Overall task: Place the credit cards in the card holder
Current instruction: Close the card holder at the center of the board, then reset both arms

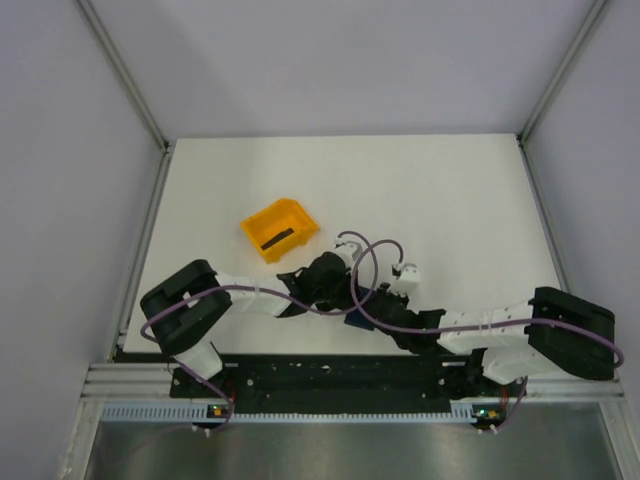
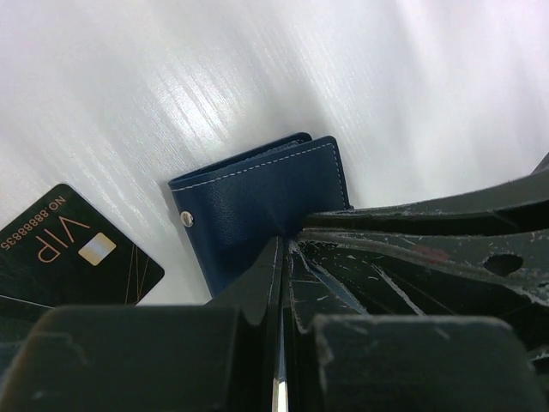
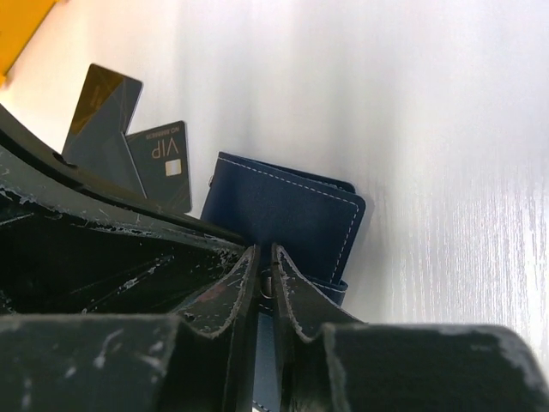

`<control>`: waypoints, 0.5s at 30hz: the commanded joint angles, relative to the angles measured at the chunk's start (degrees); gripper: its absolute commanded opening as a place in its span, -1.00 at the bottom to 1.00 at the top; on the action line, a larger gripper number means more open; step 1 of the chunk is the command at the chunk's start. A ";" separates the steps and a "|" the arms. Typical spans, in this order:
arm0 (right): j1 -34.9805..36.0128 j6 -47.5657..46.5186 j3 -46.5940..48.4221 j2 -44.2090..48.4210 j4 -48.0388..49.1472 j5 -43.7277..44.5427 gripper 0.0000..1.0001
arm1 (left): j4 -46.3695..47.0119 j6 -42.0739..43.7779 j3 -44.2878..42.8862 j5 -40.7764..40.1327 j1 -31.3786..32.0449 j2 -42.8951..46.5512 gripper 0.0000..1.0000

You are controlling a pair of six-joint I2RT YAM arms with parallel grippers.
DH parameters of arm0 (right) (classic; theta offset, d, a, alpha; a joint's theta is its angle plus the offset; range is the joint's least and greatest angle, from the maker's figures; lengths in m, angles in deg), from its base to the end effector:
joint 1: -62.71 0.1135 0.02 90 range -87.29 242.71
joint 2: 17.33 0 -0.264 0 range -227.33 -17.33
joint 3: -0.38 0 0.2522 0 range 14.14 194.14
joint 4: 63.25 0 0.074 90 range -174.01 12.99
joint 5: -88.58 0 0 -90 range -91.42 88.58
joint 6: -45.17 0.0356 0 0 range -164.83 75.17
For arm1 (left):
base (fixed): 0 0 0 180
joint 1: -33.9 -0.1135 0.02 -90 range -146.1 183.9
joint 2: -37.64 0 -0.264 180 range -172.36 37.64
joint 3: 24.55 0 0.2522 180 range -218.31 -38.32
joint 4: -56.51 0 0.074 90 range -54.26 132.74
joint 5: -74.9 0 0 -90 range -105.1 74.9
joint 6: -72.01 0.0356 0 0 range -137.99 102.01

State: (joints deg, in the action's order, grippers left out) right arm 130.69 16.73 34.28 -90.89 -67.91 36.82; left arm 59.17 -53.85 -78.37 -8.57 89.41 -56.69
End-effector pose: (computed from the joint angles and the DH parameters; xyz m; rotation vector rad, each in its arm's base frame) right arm 0.1001 0.1886 0.1345 0.1951 2.1875 0.5069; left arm 0.1768 -0.2644 0.1458 0.4789 2.3698 -0.9425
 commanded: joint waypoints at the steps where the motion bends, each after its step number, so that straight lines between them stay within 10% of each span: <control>1: 5.48 9.61 1.82 -7.55 -16.64 2.79 -0.84 | -2.10 0.35 1.03 -0.55 0.13 0.28 -1.00; 15: 22.00 49.95 24.66 -35.49 -56.18 10.72 -1.00 | -1.92 0.44 2.52 0.86 0.13 1.77 -1.00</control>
State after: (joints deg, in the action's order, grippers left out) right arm 146.89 50.76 56.12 -115.98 -103.49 66.52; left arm 58.93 -53.87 -77.45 -8.22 89.34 -55.77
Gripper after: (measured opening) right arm 0.004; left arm 0.012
